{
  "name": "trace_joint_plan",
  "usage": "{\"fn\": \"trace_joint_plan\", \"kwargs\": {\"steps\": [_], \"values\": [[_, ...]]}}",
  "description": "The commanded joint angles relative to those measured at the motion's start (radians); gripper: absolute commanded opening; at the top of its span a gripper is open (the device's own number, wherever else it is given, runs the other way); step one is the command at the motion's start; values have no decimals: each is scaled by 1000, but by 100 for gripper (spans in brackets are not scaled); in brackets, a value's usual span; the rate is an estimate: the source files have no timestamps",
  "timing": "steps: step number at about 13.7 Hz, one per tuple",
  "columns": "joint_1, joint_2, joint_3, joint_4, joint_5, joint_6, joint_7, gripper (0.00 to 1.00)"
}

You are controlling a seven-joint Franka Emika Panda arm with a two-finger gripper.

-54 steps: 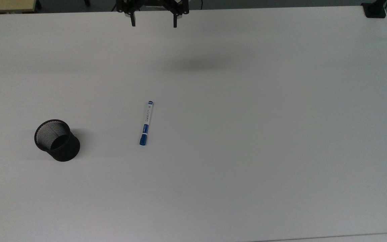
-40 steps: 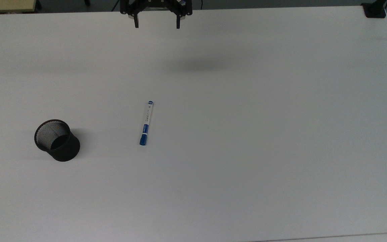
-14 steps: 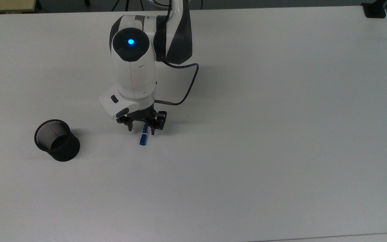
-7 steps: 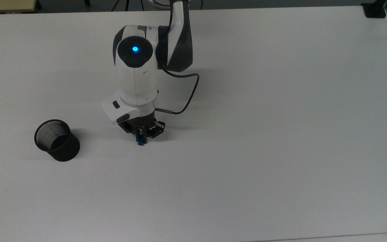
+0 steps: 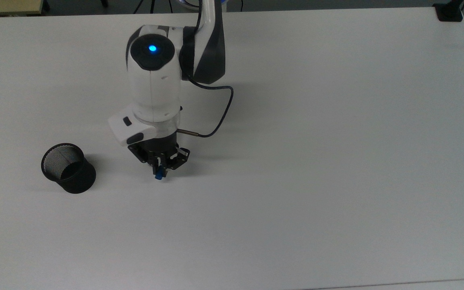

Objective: Insert the marker
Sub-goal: 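Lift the marker and carry it toward the black mesh cup, then tilt the marker and lower it into the mesh cup opening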

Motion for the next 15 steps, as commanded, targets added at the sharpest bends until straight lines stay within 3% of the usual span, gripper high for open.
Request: {"fn": "trace_joint_plan", "kwargs": {"steps": [1, 3, 6, 11, 15], "values": [[-88, -96, 1, 32, -19, 0, -25, 2], [-136, -114, 0, 65, -16, 20, -80, 3], [-184, -107, -2, 60, -13, 242, -85, 3], [-237, -53, -3, 56, -17, 432, -83, 3], [-257, -19, -8, 59, -23, 451, -88, 3]]}}
